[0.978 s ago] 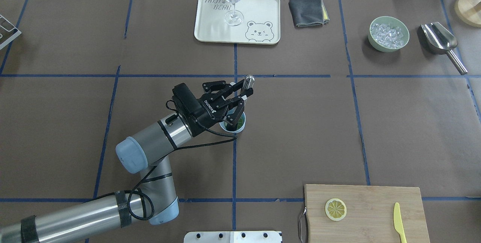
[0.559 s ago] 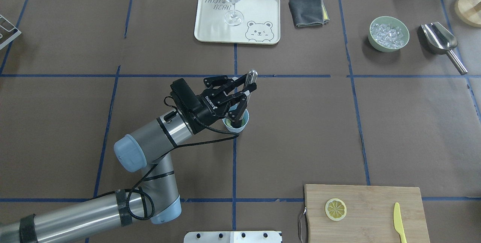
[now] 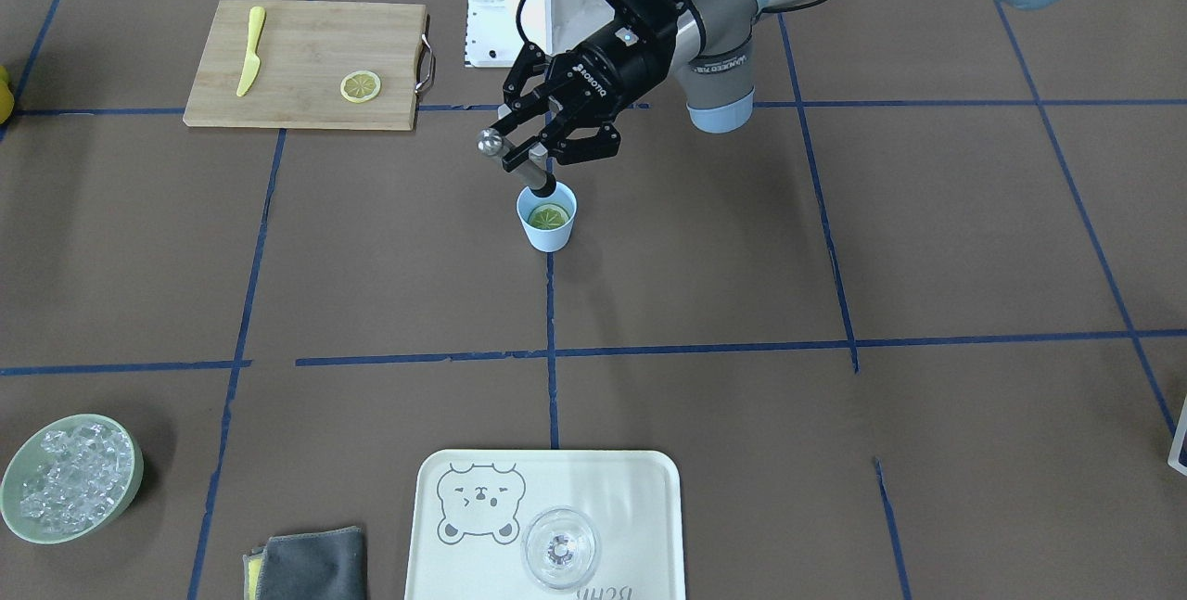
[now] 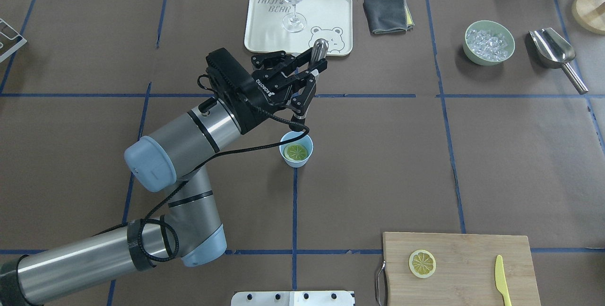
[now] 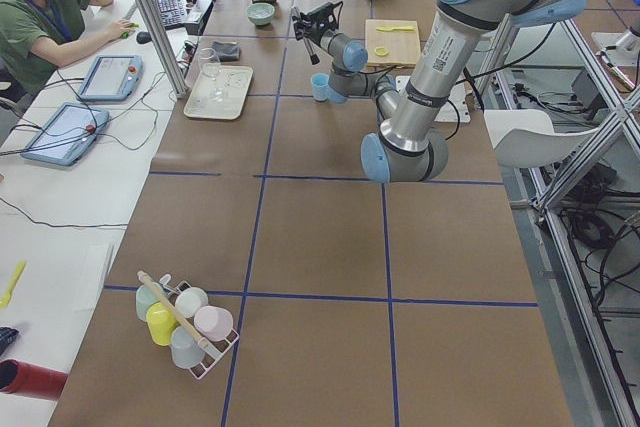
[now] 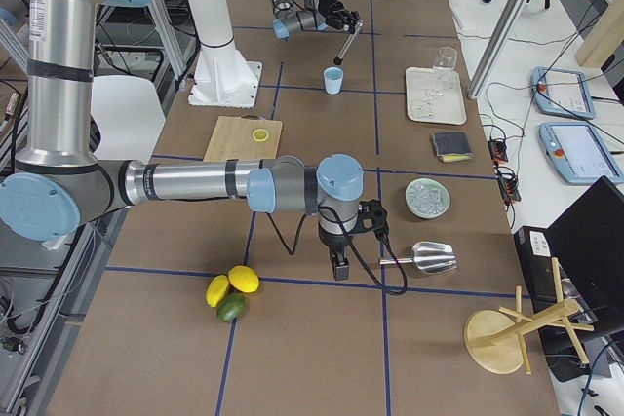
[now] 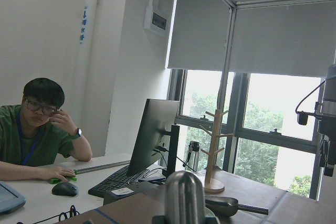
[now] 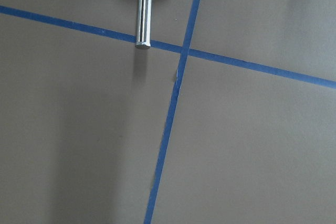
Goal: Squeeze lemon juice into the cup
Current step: 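Lift the muddler out of the cup and move it back, then lower the muddler with the left gripper onto its original table spot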
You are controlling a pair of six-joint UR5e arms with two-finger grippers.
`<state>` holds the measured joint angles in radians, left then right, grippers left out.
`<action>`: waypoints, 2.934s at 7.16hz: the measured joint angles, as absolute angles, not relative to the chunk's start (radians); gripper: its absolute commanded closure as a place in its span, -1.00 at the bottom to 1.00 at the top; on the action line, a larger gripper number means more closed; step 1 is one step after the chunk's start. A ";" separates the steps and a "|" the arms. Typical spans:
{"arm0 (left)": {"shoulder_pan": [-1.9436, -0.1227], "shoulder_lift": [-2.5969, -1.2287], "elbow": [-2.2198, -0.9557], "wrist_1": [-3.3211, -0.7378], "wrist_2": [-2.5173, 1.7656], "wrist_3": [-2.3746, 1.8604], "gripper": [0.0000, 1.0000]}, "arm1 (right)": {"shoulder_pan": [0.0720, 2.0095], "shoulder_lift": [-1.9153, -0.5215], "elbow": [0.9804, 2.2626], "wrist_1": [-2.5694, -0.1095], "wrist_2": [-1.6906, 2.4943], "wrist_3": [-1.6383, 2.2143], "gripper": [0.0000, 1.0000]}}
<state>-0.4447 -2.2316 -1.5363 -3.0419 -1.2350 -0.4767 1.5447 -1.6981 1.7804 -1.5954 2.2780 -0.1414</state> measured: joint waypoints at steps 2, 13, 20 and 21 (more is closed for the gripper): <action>-0.504 -2.216 -1.704 -2.670 -1.274 -0.572 1.00 | 1.545 -1.697 1.779 -1.595 2.278 -0.141 -1.00; -0.900 -1.814 -1.800 -1.884 -1.889 -0.871 1.00 | 1.545 -1.698 1.776 -1.594 2.283 -0.147 -1.00; -0.869 -1.703 -1.600 -2.169 -1.882 -0.912 0.93 | 1.545 -1.699 1.771 -1.572 2.283 -0.146 -1.00; -0.856 -1.705 -1.593 -2.170 -1.881 -0.912 0.89 | 1.545 -1.699 1.769 -1.572 2.283 -0.146 -1.00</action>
